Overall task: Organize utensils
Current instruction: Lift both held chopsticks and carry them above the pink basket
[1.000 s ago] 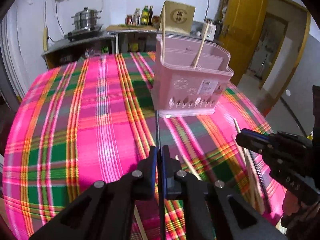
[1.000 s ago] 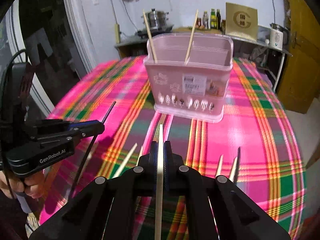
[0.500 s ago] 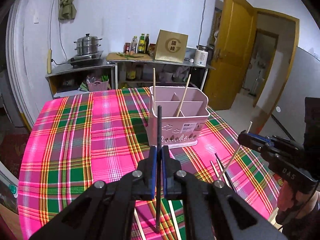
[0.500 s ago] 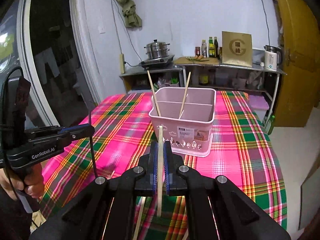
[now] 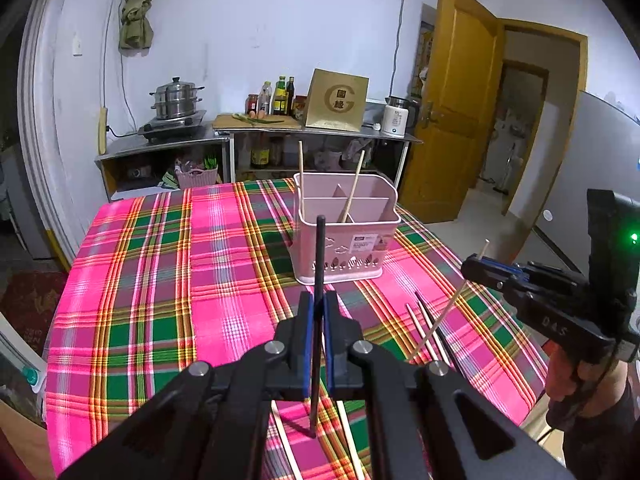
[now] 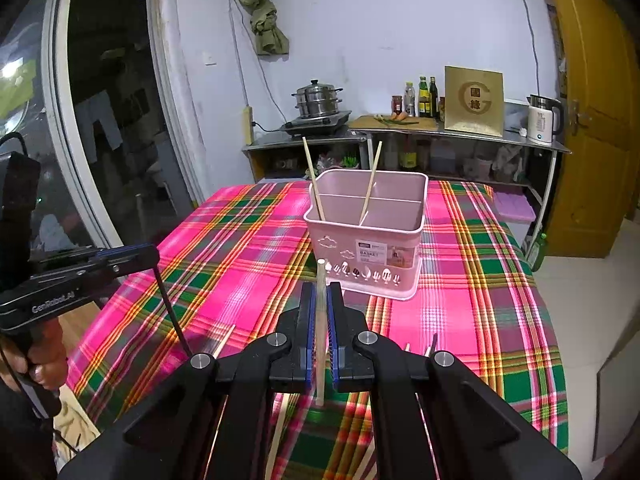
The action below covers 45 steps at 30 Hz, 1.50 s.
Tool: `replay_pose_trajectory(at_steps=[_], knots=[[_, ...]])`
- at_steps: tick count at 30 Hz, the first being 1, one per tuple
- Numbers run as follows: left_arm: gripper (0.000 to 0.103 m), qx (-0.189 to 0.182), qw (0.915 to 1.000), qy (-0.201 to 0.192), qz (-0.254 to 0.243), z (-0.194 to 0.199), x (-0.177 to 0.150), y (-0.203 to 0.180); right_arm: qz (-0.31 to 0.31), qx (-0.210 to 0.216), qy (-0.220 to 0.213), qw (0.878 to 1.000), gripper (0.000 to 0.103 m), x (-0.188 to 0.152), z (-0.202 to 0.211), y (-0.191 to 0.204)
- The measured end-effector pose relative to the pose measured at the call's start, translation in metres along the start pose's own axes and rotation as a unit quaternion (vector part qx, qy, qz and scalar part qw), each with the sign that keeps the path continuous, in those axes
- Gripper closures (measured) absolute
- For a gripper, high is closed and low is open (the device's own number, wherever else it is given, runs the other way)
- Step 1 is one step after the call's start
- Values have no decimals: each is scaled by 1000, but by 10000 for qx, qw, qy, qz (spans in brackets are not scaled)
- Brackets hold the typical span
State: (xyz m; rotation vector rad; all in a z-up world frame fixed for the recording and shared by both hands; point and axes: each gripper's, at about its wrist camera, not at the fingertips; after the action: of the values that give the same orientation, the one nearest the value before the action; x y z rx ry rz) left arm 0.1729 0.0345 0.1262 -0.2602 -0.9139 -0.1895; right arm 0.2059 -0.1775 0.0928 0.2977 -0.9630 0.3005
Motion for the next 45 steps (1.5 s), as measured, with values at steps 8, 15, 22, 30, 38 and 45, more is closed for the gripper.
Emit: replay_pose_trajectory(at_steps=[8,15,22,30,38,45], knots=[[98,-30,9999,-113,-1,6,11,-3,21,-29,-212,9998,98,9,15,0],[98,-123,9994,-311,-36,7,34,-8,17,-90,-449,9989,98,26,22,-5],[98,-231,9976,-647,-17,5,70,-8,-92,-70,-760,9970,98,52,23,-13],[98,-273,9954,-914,25,-8,111,-5,-129,-58,-1082,9940,98,93,15,-16],[98,-240,9940,-1067,46,-27,146,0,-165,-96,-1303,9913,98,127,-2,-20],[98,-295,9928,-1162,56,-48,164,4,-252,-109,-1328,9908,98,143,-26,-27]])
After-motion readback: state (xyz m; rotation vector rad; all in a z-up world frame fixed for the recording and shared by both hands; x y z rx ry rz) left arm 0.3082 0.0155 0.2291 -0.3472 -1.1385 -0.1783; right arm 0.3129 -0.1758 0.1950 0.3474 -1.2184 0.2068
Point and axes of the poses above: each gripper's, at about its wrist camera, not at the fingertips, and z roughly against the way its jaws point, y to its left, x to its top, and after that the axes turned 2 degrees about -x, right-handed
